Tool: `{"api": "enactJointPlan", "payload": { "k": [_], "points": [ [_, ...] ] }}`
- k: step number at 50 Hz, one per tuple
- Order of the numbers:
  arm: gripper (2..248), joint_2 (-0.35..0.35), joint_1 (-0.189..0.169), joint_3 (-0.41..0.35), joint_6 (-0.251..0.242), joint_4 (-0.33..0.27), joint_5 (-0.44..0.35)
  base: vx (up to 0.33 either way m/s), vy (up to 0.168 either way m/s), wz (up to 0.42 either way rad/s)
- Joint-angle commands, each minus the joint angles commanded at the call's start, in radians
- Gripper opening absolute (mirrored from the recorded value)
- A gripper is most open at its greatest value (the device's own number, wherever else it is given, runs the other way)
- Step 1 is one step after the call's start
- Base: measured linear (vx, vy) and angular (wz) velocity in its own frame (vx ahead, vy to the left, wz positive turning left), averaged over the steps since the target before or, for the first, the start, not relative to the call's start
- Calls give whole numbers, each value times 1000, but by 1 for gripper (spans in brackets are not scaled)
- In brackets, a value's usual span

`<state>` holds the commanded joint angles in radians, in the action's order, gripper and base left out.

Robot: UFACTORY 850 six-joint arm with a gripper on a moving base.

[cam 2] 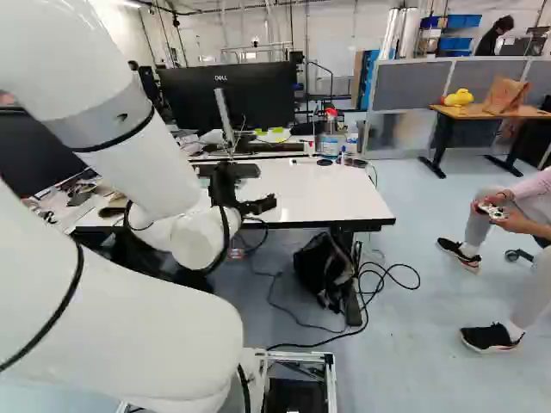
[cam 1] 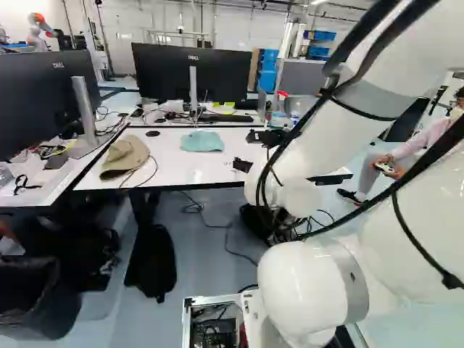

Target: Clean the table with the green towel

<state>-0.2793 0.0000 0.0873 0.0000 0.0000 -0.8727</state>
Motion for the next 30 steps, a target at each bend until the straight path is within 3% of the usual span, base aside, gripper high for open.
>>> {"api": "enactJointPlan", "payload": {
  "k": [30],
  "points": [
    [247,25,-4,32,0,0,0,0,0,0]
  ]
}}
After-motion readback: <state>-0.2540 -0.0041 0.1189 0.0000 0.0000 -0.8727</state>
